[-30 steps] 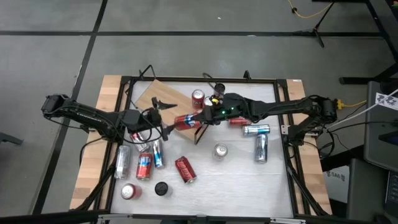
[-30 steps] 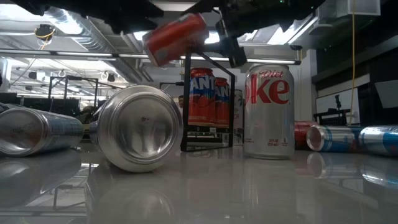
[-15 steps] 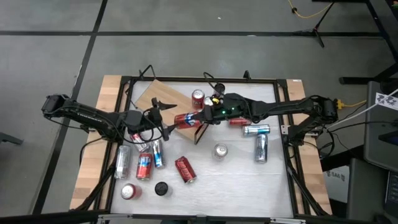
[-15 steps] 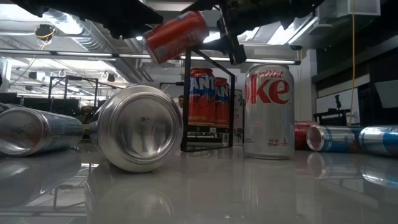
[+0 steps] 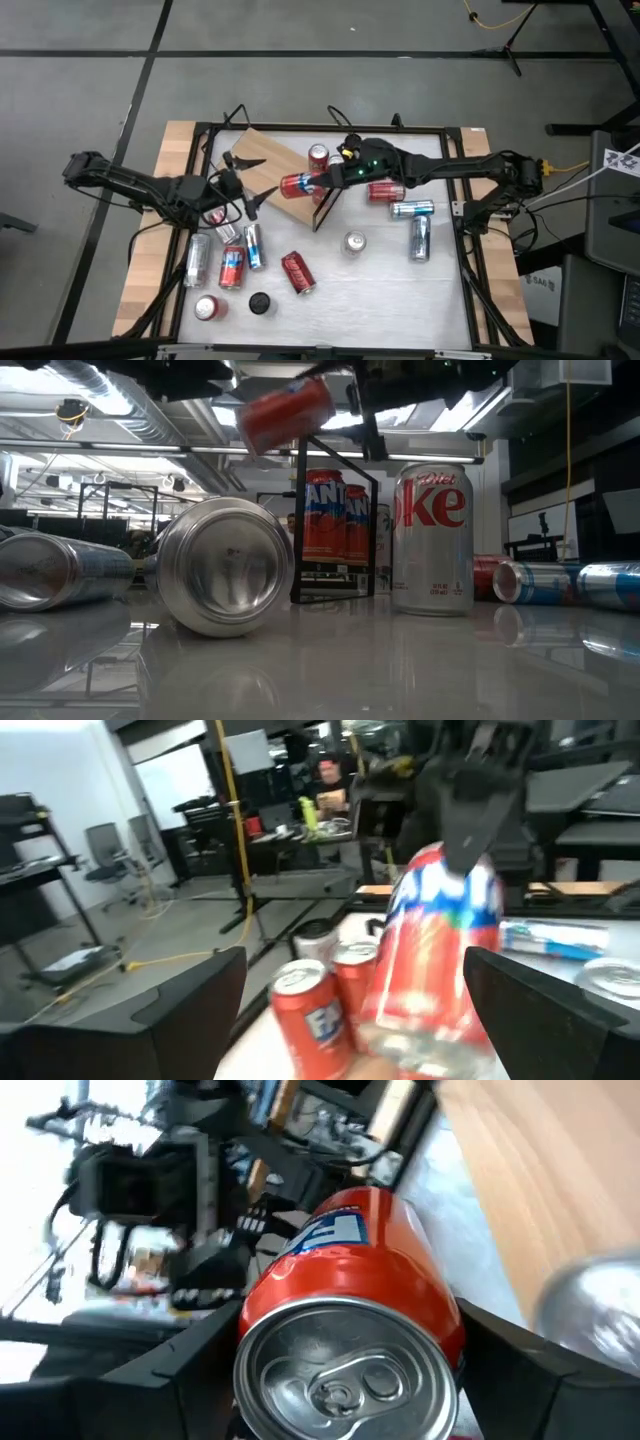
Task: Pick and place cans onto a shelf
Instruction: Put the bottom right red soda can on the shelf aligned with the other red soda can
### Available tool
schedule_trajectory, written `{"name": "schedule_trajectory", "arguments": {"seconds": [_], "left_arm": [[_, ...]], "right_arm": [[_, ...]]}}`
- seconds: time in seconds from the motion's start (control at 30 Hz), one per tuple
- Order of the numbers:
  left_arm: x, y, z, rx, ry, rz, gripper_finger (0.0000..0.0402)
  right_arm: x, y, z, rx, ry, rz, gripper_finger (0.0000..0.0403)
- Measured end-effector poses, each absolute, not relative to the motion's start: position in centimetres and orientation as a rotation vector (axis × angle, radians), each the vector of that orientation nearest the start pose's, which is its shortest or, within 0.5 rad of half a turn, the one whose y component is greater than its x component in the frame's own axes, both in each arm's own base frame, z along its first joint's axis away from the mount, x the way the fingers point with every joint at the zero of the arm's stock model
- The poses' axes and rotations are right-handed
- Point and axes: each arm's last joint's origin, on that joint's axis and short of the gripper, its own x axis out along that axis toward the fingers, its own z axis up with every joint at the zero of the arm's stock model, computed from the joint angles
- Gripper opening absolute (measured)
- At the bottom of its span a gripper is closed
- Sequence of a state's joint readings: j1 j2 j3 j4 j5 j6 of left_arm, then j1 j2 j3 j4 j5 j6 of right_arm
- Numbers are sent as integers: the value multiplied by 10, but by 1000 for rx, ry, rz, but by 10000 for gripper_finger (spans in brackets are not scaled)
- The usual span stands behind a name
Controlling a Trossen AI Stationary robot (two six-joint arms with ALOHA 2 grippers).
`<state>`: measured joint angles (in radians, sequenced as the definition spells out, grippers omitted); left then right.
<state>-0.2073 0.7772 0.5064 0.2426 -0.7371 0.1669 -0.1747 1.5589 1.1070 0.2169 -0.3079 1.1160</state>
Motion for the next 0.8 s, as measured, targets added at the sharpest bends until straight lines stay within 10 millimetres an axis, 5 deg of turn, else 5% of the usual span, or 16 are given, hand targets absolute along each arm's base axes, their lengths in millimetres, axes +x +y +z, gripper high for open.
{"name": "schedule_trajectory", "arguments": {"seconds": [0.5, 0.8], "left_arm": [[177, -16, 265, 161, 166, 578, 366], [196, -16, 244, 71, 237, 567, 366]], "right_arm": [[356, -66, 366, 593, 422, -56, 298], [377, -70, 369, 477, 563, -19, 298]]}}
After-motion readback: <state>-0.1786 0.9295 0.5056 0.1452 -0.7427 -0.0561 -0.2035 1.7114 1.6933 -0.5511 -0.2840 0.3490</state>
